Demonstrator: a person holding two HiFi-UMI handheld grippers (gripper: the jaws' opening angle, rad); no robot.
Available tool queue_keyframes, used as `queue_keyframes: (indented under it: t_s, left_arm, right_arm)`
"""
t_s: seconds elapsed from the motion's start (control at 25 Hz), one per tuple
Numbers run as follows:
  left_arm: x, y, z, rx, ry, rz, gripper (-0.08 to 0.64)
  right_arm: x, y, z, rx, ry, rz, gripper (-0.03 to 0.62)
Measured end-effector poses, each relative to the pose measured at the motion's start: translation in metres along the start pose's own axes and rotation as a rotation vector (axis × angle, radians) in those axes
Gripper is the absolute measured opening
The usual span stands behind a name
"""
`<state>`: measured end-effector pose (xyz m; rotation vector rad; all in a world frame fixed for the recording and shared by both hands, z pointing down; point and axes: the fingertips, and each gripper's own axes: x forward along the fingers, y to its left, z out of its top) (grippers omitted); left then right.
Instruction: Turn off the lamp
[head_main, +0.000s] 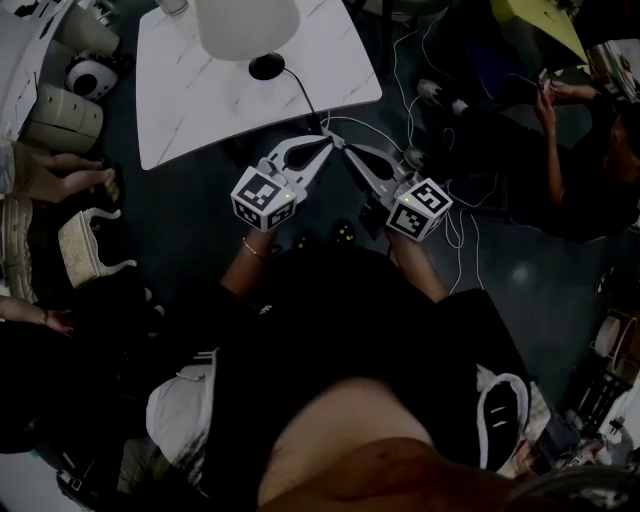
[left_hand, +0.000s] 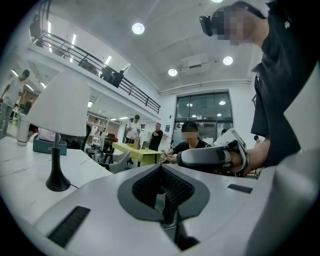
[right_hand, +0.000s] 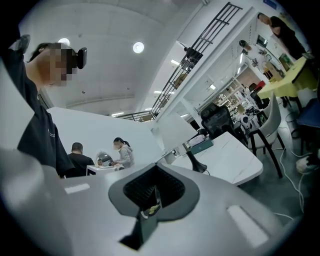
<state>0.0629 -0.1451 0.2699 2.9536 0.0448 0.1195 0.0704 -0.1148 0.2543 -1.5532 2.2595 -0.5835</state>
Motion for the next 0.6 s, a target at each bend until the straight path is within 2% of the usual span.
queue_keyframes:
  t_s: [0.6]
  left_arm:
    - [0.0033, -0.0034, -0.0008, -0.004, -0.007, 0.012, 0.006]
  right_arm:
    - [-0.0090, -0.0081, 0.0010, 0.035, -0.012, -0.021, 0.000]
